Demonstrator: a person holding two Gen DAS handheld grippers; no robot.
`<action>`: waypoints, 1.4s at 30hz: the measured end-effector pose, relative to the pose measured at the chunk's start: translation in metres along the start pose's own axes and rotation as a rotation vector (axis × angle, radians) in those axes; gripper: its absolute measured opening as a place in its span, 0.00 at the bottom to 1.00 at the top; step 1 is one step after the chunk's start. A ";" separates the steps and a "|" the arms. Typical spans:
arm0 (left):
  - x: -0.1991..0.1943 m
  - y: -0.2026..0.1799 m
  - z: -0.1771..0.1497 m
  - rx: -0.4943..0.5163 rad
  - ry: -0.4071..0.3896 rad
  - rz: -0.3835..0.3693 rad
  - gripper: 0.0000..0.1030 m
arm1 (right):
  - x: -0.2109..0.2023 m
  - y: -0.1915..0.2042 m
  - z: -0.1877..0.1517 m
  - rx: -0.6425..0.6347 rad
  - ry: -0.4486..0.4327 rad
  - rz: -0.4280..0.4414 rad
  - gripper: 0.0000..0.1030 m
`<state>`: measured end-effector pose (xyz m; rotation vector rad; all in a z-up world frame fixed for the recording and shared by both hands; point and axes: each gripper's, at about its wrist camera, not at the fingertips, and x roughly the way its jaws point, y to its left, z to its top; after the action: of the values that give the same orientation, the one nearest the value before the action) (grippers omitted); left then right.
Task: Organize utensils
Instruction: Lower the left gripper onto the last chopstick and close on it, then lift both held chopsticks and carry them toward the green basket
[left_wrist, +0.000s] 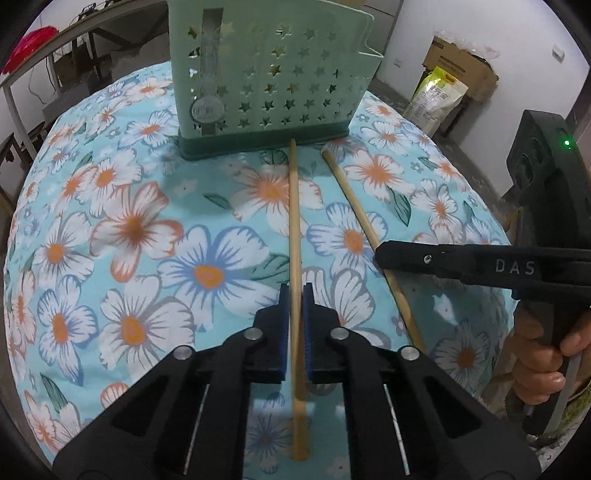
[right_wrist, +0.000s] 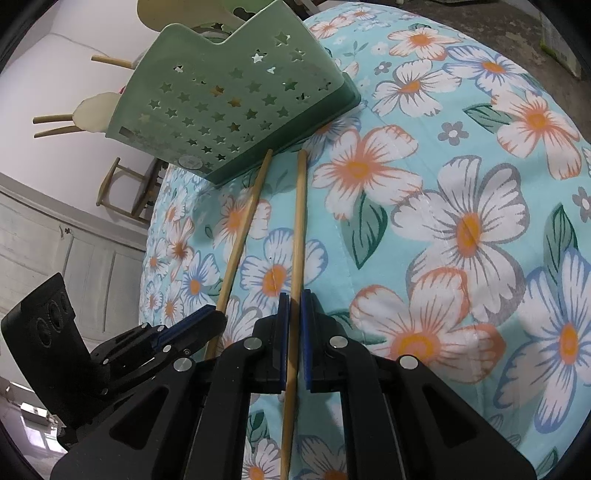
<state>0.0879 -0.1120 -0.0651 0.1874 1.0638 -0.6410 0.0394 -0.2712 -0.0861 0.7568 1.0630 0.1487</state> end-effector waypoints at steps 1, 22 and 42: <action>-0.001 0.001 0.000 -0.003 0.000 0.001 0.05 | 0.000 0.000 0.000 -0.001 -0.001 0.000 0.06; -0.028 0.029 -0.025 -0.113 0.020 0.059 0.05 | 0.001 0.004 -0.001 -0.020 0.015 0.007 0.06; -0.055 0.049 -0.050 -0.205 0.035 0.032 0.17 | 0.002 0.017 -0.016 -0.111 0.119 0.006 0.09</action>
<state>0.0605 -0.0291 -0.0502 0.0379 1.1507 -0.4973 0.0313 -0.2502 -0.0808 0.6573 1.1556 0.2578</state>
